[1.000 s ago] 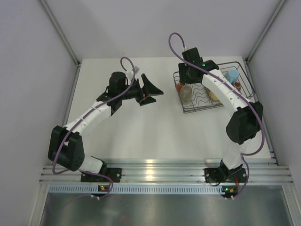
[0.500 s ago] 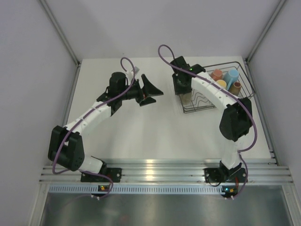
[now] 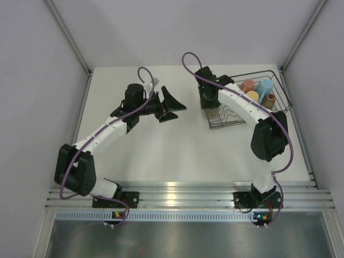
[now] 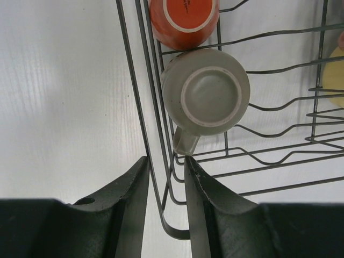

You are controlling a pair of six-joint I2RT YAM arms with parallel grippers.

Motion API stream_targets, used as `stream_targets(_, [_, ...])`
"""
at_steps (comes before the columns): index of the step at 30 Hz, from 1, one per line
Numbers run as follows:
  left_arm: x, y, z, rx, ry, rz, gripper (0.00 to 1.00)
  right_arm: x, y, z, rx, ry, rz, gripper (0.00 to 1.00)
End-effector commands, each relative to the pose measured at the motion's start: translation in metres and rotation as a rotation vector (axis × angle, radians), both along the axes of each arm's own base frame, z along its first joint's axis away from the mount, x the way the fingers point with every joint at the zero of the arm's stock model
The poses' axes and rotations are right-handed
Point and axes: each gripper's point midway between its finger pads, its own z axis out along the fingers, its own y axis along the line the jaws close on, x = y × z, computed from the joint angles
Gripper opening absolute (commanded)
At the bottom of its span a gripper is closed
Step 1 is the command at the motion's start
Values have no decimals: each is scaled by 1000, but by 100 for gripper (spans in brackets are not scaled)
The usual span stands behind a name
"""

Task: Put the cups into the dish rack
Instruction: Place the cup upside down on the dish rack

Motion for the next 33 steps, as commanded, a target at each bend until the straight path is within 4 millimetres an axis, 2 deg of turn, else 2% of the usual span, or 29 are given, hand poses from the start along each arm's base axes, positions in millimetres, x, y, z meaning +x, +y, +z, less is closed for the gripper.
stream_targets(1, [-3, 4, 20, -24, -86, 4, 98, 8, 2, 35, 37, -125, -38, 33])
stream_targets(7, [-6, 5, 19, -24, -83, 3, 98, 10, -4, 38, 27, -152, -75, 31])
stream_targets(17, [-9, 7, 23, -29, -93, 10, 98, 7, -6, 10, 1, -103, -98, 28])
stream_targets(28, [-13, 9, 24, -32, -94, 14, 98, 12, -6, 1, -9, -104, -99, 29])
stream_targets(33, [-13, 9, 24, -32, -96, 17, 98, 12, -4, -8, -12, -88, -90, 21])
